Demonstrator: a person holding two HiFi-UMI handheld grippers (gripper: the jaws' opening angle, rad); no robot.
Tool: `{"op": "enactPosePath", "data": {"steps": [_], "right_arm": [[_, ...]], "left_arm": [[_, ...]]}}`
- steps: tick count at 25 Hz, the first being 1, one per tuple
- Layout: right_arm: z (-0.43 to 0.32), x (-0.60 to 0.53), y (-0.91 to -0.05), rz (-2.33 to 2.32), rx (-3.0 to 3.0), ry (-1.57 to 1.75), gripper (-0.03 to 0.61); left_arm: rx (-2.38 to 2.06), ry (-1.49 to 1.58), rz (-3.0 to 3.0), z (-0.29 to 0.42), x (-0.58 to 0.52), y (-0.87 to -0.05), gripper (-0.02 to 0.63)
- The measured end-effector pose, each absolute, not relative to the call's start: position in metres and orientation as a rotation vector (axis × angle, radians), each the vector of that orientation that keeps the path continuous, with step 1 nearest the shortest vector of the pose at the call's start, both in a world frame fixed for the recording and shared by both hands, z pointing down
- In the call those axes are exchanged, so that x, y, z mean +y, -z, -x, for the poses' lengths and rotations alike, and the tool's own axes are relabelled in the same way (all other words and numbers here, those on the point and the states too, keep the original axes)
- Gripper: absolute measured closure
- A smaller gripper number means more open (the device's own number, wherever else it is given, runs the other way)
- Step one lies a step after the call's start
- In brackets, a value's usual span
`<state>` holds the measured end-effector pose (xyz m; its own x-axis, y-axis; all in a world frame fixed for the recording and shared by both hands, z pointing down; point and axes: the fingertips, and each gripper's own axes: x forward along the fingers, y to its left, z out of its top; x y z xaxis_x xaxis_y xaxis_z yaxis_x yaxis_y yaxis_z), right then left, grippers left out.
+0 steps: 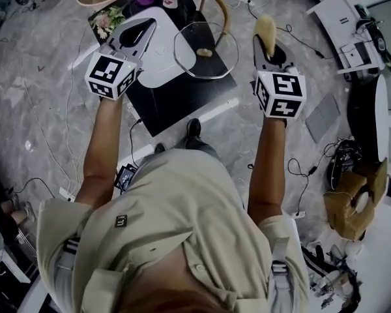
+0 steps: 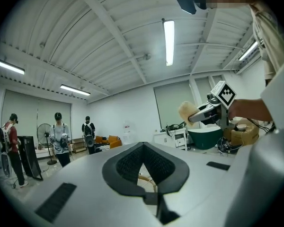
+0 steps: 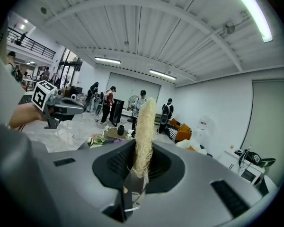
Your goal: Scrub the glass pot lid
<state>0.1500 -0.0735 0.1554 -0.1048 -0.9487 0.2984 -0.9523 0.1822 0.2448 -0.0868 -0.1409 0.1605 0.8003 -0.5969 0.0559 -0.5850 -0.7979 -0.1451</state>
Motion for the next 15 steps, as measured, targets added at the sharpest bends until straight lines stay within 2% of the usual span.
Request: {"op": "enactPosePath", "data": {"steps": [15], "right_arm": [[-0.197,-0.166,-0.214,-1.643,-2.164,-0.111,0.526]], "left_arm": [[1.099,0.27,2.878,0.04,-0.204,-0.209,0.601]]}}
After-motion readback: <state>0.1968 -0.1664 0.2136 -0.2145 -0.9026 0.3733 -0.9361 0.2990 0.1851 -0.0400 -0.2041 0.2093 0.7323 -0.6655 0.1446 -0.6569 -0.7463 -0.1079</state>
